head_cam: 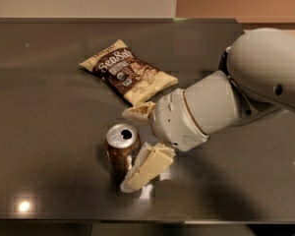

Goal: Pick orange can

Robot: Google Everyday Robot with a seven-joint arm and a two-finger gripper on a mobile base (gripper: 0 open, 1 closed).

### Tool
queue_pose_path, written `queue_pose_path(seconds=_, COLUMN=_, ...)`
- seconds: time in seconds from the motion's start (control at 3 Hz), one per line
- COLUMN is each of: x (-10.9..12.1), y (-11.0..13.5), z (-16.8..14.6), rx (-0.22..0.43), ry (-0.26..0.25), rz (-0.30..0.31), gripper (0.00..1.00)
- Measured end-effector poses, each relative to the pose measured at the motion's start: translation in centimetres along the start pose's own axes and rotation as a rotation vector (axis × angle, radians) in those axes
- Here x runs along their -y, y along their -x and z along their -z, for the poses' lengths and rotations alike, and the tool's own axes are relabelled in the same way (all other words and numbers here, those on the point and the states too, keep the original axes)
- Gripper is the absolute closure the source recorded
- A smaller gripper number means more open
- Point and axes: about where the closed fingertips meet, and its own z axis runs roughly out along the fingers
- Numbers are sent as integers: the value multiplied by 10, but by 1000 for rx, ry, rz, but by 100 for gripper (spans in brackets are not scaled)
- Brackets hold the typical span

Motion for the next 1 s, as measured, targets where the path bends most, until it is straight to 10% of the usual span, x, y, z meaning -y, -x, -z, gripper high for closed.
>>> queue_pose_path(seconds=1.0, x=11, y=16, z=21, rx=89, ry=0, rz=-56, gripper=87)
